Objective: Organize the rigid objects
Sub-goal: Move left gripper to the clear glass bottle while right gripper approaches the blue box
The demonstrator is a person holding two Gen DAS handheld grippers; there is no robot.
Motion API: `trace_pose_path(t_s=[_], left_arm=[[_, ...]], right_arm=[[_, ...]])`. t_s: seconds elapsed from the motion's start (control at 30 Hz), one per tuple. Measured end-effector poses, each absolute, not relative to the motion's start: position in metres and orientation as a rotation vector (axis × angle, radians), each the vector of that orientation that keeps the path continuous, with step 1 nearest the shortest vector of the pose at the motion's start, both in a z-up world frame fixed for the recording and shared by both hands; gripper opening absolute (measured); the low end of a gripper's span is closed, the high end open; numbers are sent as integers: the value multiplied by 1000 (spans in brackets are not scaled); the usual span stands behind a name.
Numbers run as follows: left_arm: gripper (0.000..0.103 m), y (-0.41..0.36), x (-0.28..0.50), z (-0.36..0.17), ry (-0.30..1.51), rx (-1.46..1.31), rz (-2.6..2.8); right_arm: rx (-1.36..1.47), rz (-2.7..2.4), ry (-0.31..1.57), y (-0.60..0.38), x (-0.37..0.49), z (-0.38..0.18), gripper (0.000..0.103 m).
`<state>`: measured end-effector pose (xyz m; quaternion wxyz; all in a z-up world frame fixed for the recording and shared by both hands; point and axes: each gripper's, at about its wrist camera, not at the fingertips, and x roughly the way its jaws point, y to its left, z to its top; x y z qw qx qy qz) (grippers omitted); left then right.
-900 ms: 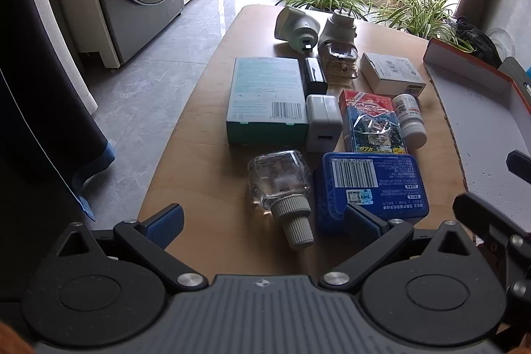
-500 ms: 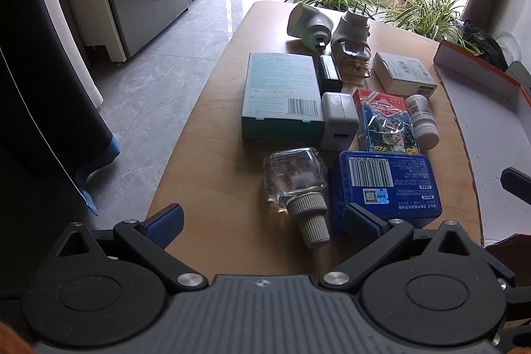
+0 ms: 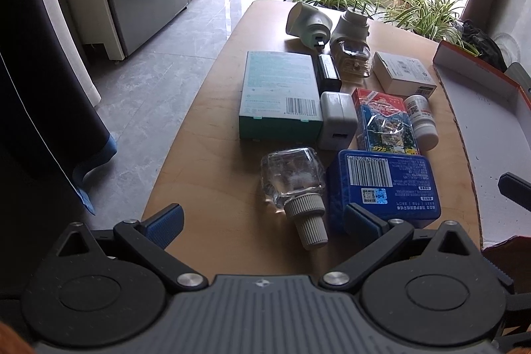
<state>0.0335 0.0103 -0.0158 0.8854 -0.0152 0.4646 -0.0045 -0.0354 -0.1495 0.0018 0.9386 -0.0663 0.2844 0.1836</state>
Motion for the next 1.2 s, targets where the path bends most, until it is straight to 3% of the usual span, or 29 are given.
trace_pose_path(t_s=[1.07,1.1,1.2], left_arm=[[103,11,66,-33,934,79,-38],[100,13,66,-34,929,61,-44],[76,16,65,-35,922,31,-70]], right_arm=[[-146,397,606,-154,-33,-1,102],[-148,398,608,-154,-32,-2,102],[-170,412,615,-153,-28,-3,102]])
